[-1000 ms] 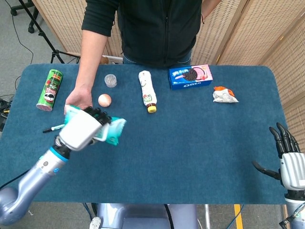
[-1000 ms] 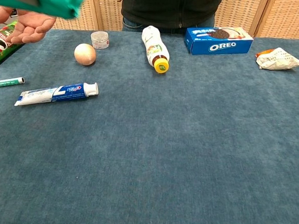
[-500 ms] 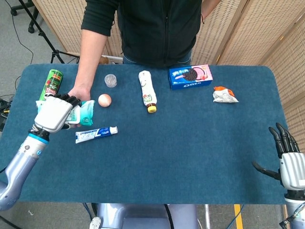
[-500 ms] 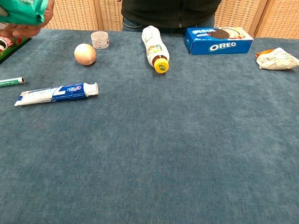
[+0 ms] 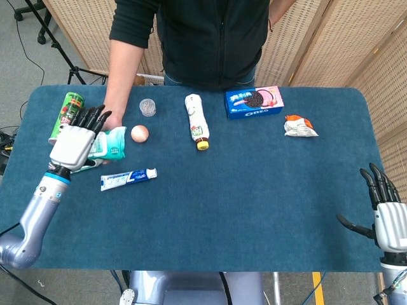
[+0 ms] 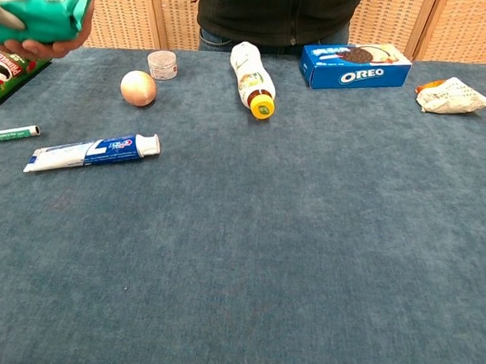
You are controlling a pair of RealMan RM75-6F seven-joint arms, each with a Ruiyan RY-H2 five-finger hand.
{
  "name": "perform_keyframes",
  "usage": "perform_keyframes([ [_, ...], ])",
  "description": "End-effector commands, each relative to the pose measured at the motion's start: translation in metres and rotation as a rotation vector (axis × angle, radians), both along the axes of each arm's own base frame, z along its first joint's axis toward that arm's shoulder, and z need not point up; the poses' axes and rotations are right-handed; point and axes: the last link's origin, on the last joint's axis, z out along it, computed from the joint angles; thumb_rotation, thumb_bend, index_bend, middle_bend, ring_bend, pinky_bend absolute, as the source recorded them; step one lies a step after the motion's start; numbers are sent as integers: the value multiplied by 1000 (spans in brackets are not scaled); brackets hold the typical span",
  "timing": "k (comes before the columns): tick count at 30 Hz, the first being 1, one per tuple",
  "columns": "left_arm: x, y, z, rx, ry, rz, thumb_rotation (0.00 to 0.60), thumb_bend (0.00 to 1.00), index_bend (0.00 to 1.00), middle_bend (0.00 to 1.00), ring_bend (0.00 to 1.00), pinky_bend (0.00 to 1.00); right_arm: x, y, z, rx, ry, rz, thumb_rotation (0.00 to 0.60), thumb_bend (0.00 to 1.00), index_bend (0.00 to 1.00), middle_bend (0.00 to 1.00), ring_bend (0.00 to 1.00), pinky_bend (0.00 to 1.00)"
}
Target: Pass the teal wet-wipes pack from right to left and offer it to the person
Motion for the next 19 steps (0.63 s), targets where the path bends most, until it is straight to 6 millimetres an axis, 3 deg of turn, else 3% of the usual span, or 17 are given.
perform_keyframes([
  [1, 5, -8, 18, 23, -53, -26, 600, 0, 35, 0, 0, 8, 0, 1, 0, 2, -1, 0, 600, 0, 0, 0, 0, 111],
  [7, -1, -32, 48, 57, -144, -34, 600, 0, 11, 0, 0, 1, 2, 2, 0, 2, -1, 5, 600, 0, 0, 0, 0, 109],
  [14, -56, -85, 60, 88, -280, 52, 600, 0, 0, 0, 0, 0, 3, 3, 0, 5, 0, 15, 600, 0, 0, 0, 0, 107],
  [19, -100, -118, 56, 116, -308, 160, 600, 0, 0, 0, 0, 0, 4, 3, 1, 2, 6, 18, 600, 0, 0, 0, 0, 101],
])
